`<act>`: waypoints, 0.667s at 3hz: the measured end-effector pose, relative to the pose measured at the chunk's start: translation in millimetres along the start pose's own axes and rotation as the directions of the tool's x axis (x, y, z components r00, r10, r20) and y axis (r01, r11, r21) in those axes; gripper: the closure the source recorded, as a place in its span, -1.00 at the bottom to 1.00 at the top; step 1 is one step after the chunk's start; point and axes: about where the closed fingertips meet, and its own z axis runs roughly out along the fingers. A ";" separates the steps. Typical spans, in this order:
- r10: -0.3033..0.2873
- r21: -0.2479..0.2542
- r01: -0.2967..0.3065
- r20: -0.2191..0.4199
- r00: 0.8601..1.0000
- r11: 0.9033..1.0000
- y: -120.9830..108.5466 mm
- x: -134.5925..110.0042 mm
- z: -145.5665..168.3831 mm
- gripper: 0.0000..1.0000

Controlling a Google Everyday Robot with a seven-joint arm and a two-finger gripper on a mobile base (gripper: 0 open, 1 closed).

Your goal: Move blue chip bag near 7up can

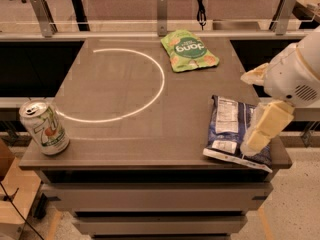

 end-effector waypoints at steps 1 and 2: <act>0.028 -0.024 -0.028 0.007 1.000 0.999 4.6 3.1 29.2 -1.00; 0.073 -0.038 -0.074 -0.017 0.997 0.997 7.5 18.1 52.2 -1.00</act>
Offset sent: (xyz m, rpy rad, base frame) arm 0.0021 0.0000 -0.0881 -0.0040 0.1123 -0.1034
